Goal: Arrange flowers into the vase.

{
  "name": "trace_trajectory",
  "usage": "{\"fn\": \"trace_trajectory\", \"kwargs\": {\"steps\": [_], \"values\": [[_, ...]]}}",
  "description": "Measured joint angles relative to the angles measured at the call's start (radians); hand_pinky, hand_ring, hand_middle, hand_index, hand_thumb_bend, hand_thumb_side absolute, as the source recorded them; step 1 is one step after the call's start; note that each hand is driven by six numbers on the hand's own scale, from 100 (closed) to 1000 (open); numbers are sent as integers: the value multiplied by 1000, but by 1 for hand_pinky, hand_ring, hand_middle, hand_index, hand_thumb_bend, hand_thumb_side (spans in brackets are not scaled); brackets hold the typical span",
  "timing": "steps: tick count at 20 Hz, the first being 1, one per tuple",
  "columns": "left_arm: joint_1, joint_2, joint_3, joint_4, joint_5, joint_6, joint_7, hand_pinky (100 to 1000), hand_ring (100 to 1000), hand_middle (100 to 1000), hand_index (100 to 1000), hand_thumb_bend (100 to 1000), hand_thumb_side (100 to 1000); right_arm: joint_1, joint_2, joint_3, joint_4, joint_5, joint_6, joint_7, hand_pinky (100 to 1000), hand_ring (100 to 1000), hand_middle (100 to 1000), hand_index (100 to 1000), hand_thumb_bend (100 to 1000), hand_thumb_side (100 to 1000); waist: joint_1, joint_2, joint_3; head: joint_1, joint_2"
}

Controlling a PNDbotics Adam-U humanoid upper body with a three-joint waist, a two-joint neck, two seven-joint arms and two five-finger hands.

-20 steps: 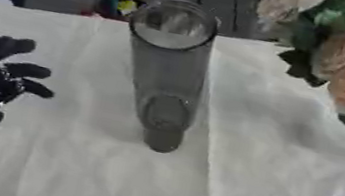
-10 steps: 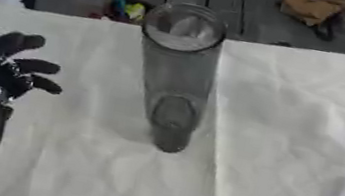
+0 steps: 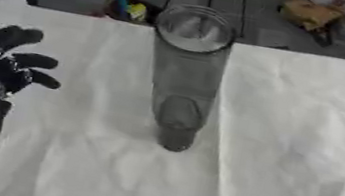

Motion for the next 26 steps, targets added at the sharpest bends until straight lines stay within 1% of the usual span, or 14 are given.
{"fn": "trace_trajectory", "kwargs": {"steps": [3, 8, 11, 13, 14, 15, 20, 26], "values": [[3, 3, 0, 0, 1, 0, -1, 635, 742, 826, 907, 152, 1000, -21, 0, -6, -18, -82, 45, -9, 100, 100, 100, 100, 100, 543, 0, -2, -1, -4, 6], [4, 10, 0, 0, 4, 0, -2, 635, 742, 826, 907, 150, 1000, -55, 6, -12, -44, -213, 119, -35, 100, 100, 100, 100, 100, 546, 0, -8, 4, -11, 7], [6, 11, -4, 0, 6, -2, -4, 636, 742, 825, 907, 150, 1000, -77, 13, -15, -53, -278, 153, -55, 100, 100, 100, 100, 100, 545, 0, -12, 11, -18, 7], [7, 12, -6, 0, 7, -4, -5, 636, 742, 824, 907, 150, 1000, -92, 22, -15, -56, -314, 169, -70, 100, 100, 100, 100, 100, 545, 0, -15, 15, -25, 6], [8, 12, -6, 0, 8, -4, -5, 636, 742, 824, 907, 150, 1000, -99, 26, -16, -58, -330, 176, -78, 100, 100, 100, 100, 100, 510, 0, -16, 18, -28, 6], [8, 14, -6, 0, 8, -4, -6, 636, 742, 823, 907, 149, 1000, -107, 31, -17, -60, -346, 184, -85, 100, 100, 100, 100, 100, 546, -1, -17, 20, -31, 6], [8, 19, -8, 0, 12, -5, -7, 636, 741, 822, 907, 149, 1000, -139, 57, -18, -66, -415, 215, -123, 100, 100, 100, 100, 100, 547, -2, -18, 36, -42, 6], [8, 19, -12, 0, 14, -7, -11, 636, 737, 823, 907, 148, 1000, -165, 84, -17, -72, -473, 245, -151, 100, 100, 100, 100, 100, 551, -7, -18, 51, -51, 5]]}}
